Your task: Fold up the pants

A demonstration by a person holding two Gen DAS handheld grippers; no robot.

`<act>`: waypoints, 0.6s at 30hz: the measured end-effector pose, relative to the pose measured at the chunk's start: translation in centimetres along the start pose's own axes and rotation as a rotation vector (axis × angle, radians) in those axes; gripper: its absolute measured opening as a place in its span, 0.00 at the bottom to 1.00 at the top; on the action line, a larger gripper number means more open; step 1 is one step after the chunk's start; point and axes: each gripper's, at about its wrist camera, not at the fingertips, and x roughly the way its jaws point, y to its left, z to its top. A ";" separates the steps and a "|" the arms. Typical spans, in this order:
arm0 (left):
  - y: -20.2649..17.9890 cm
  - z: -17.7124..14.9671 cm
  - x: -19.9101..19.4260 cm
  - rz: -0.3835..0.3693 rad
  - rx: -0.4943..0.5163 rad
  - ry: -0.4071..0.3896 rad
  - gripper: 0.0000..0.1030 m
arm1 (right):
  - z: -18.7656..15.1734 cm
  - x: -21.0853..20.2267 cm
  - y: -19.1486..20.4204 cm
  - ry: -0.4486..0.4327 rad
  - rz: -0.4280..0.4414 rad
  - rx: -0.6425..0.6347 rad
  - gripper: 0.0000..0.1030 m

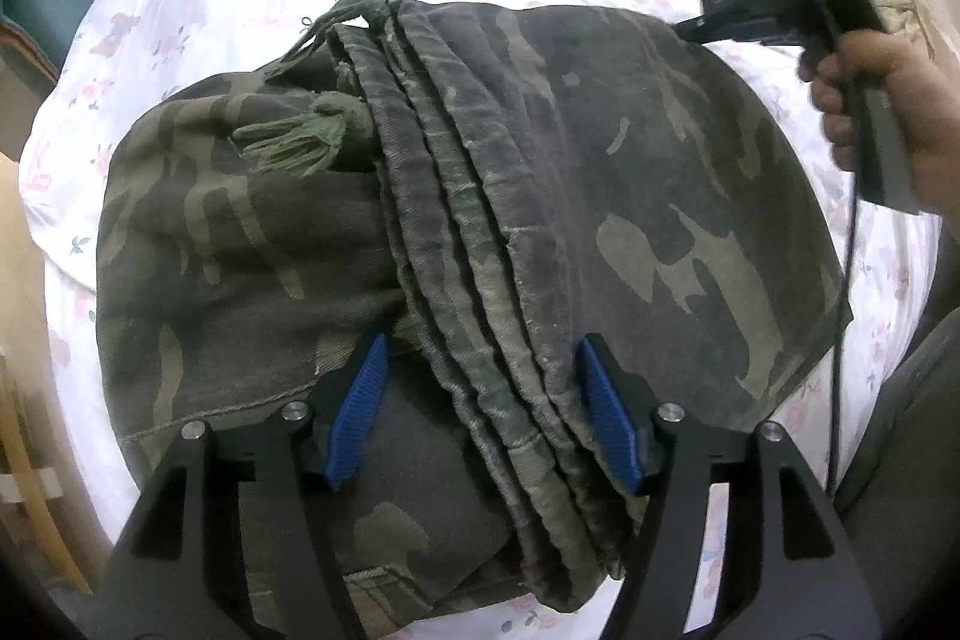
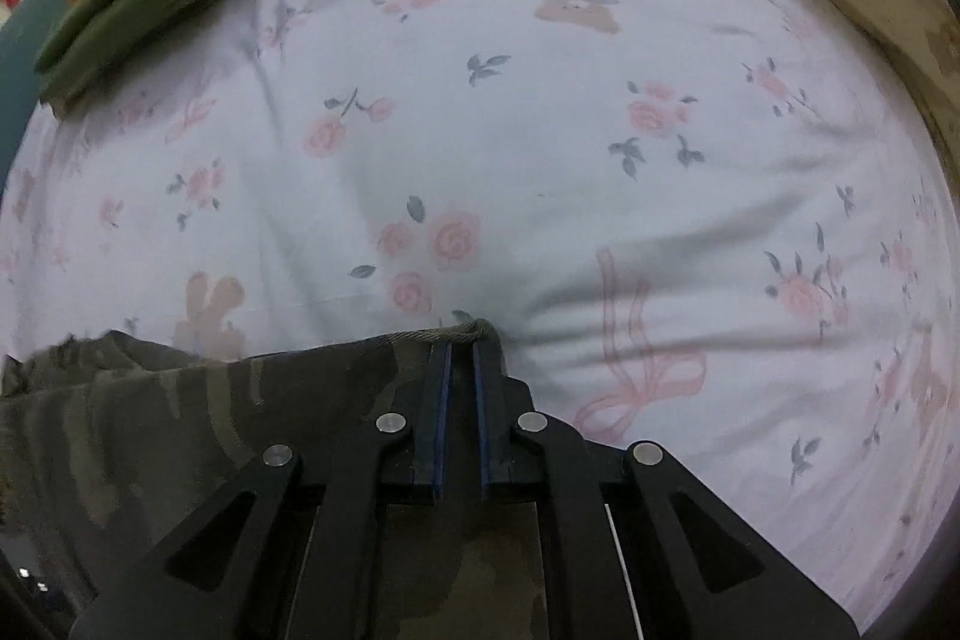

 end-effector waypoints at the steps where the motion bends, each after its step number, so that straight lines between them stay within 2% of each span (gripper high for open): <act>1: 0.2 0.0 -0.2 -0.002 -0.011 -0.002 0.59 | -0.3 -1.1 -0.5 -0.015 0.029 0.027 0.09; 3: 0.4 0.1 -0.8 -0.019 -0.049 -0.008 0.59 | -2.0 -4.6 -2.2 -0.073 0.134 0.100 0.13; 4: 0.6 0.1 -1.2 -0.035 -0.074 -0.017 0.59 | -3.1 -5.7 -2.6 -0.089 0.165 0.123 0.19; 5: 0.8 0.2 -1.5 -0.047 -0.091 -0.027 0.60 | -4.6 -7.3 -3.2 -0.109 0.200 0.156 0.30; 6: 0.9 0.3 -1.9 -0.055 -0.105 -0.038 0.61 | -6.0 -8.5 -3.7 -0.124 0.203 0.184 0.60; 7: 0.9 0.3 -2.3 -0.056 -0.112 -0.050 0.62 | -6.7 -9.4 -3.7 -0.142 0.198 0.207 0.67; 9: 1.0 0.4 -3.1 -0.051 -0.121 -0.078 0.66 | -9.3 -10.5 -4.8 -0.142 0.210 0.263 0.69; 12: 1.3 0.4 -3.7 -0.048 -0.128 -0.097 0.70 | -13.3 -10.1 -6.4 -0.070 0.232 0.376 0.69; 18: 1.8 1.0 -4.6 -0.065 -0.165 -0.109 0.71 | -19.1 -7.3 -6.6 0.029 0.172 0.469 0.68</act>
